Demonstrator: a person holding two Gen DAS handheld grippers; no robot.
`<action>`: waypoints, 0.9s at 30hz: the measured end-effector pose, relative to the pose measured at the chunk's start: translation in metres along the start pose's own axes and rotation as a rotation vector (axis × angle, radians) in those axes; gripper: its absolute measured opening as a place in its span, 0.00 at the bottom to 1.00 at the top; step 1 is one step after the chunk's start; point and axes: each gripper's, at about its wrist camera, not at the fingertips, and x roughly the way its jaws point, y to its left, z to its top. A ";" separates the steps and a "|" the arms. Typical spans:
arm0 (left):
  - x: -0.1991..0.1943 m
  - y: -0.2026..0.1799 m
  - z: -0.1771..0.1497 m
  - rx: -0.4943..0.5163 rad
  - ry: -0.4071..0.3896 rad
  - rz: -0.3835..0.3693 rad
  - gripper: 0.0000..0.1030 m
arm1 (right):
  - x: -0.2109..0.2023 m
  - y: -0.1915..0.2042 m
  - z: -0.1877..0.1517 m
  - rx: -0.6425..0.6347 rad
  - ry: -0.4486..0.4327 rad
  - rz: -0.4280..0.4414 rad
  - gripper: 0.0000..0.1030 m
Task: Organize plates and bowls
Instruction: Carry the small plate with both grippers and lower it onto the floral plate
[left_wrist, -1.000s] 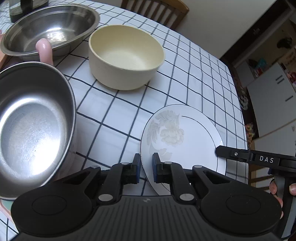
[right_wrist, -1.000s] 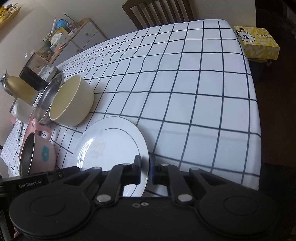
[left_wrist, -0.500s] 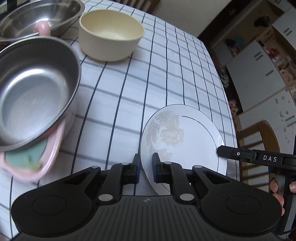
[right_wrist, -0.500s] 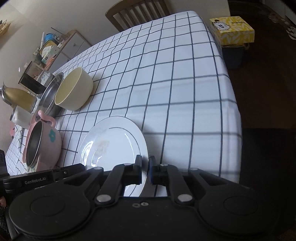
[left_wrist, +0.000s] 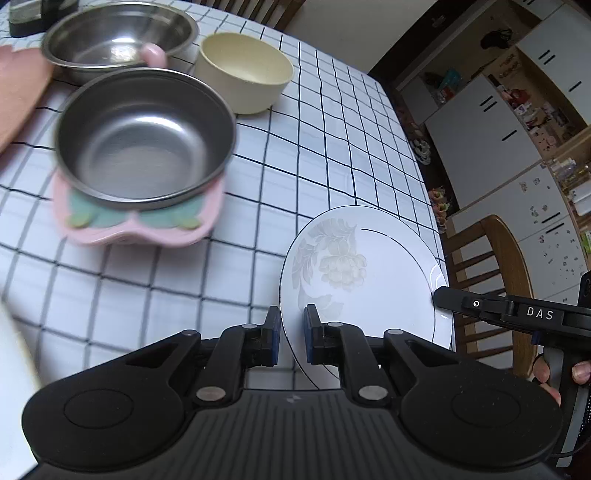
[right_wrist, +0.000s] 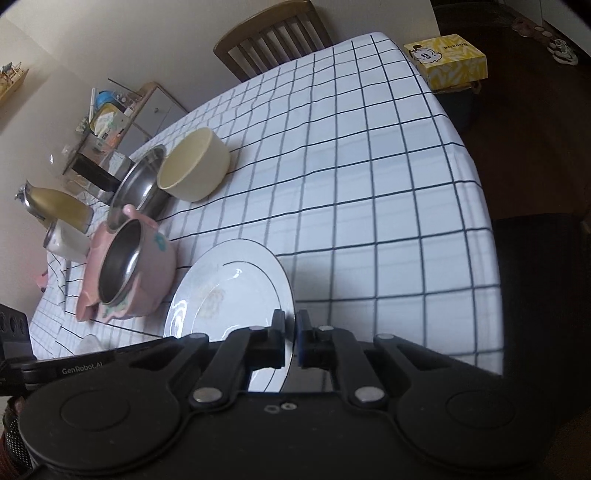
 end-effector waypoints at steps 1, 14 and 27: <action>-0.007 0.004 -0.003 0.003 -0.005 -0.003 0.11 | -0.002 0.006 -0.005 -0.001 -0.005 0.001 0.07; -0.093 0.083 -0.032 -0.008 -0.037 0.012 0.11 | 0.001 0.100 -0.066 0.005 -0.032 0.036 0.06; -0.146 0.195 -0.053 -0.106 -0.039 0.071 0.11 | 0.059 0.203 -0.115 -0.042 0.038 0.068 0.06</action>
